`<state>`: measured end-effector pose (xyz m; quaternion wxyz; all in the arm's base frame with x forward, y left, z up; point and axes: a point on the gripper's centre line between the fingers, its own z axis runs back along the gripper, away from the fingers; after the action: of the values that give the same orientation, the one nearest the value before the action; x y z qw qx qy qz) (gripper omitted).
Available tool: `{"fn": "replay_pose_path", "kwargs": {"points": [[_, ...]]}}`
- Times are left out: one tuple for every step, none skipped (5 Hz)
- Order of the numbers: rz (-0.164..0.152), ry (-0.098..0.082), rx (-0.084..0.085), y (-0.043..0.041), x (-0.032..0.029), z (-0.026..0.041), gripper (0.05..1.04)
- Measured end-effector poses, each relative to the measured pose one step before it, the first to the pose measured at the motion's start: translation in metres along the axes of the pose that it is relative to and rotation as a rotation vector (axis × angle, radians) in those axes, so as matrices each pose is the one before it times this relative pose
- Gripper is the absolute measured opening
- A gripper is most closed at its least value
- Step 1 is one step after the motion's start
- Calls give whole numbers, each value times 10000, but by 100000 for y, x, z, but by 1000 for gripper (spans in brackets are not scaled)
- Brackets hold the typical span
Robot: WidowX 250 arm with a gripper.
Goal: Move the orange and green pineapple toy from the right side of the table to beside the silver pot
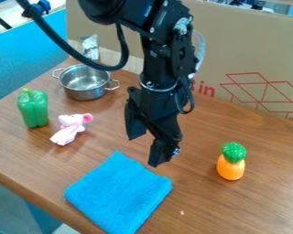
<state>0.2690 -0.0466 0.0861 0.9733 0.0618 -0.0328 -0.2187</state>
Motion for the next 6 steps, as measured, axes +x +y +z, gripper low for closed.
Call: {"fn": "replay_pose_path", "kwargs": {"points": [[-57, 273, -98, -329, -219, -725, 1005], [-395, -347, -298, -1461, 980, 573, 1005], [-99, -234, -357, -698, 907, 208, 1005], [-211, -231, -286, -832, 1255, 262, 1005], [-549, 27, -51, -1351, 1315, -203, 1005], [-505, -246, 170, -1141, 705, -104, 1005]]}}
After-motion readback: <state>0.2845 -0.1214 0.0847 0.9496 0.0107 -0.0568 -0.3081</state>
